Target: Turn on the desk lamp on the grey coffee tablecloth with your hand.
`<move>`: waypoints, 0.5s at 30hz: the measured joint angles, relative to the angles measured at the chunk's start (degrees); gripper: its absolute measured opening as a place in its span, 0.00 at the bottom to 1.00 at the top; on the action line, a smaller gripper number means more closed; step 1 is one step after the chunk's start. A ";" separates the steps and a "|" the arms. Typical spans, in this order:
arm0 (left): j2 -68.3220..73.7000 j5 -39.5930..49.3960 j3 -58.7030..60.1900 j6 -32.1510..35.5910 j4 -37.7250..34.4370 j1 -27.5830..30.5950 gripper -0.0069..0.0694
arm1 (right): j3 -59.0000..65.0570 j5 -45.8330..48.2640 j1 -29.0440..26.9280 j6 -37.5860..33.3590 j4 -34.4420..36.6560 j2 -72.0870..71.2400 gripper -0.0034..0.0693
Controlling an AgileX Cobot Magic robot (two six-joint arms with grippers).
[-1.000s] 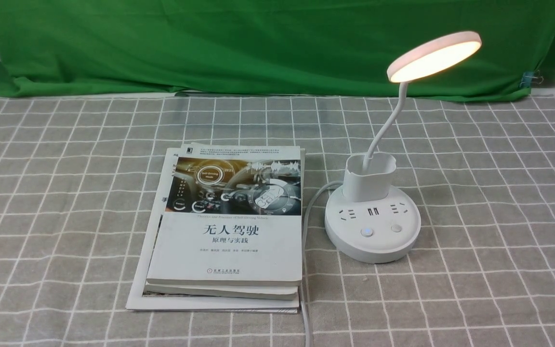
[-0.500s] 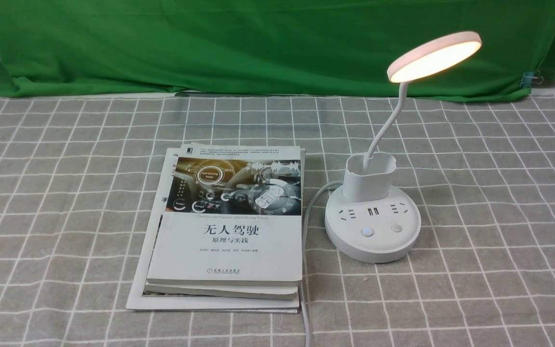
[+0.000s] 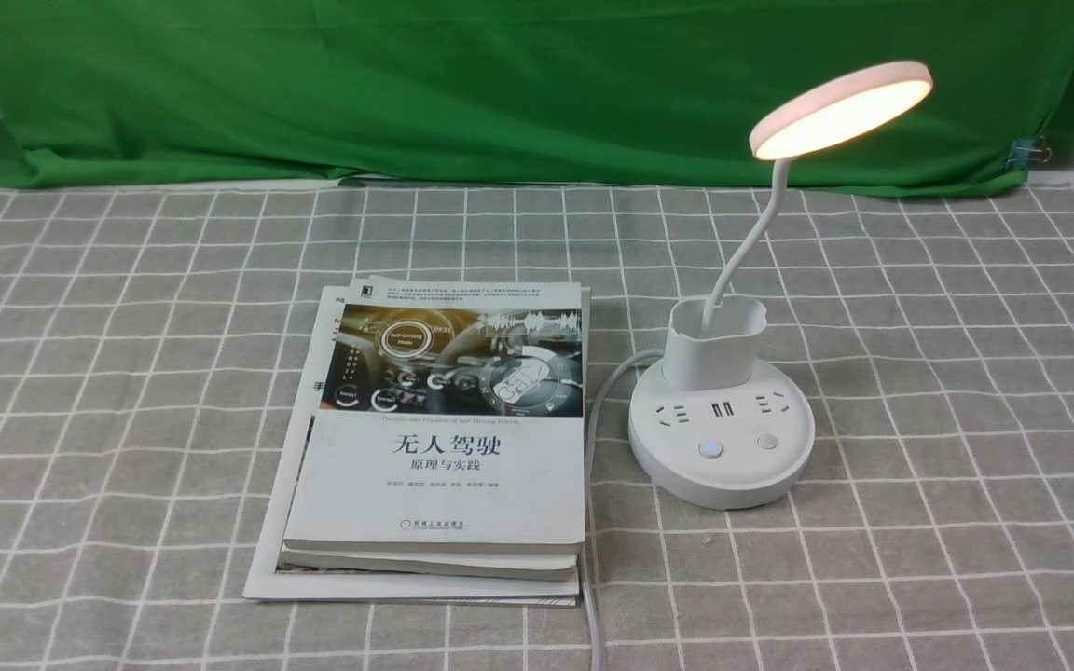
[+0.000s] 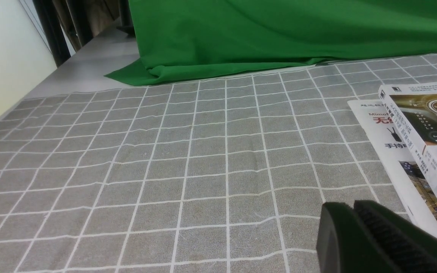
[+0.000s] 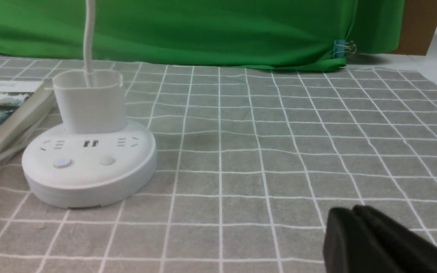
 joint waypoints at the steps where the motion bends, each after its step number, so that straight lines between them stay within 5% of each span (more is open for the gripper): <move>1: 0.00 0.00 0.00 0.00 0.00 0.00 0.12 | 0.00 0.00 0.00 0.00 0.00 0.00 0.15; 15: 0.00 0.00 0.00 0.05 0.00 0.00 0.12 | 0.00 0.00 0.00 0.00 -0.01 0.00 0.19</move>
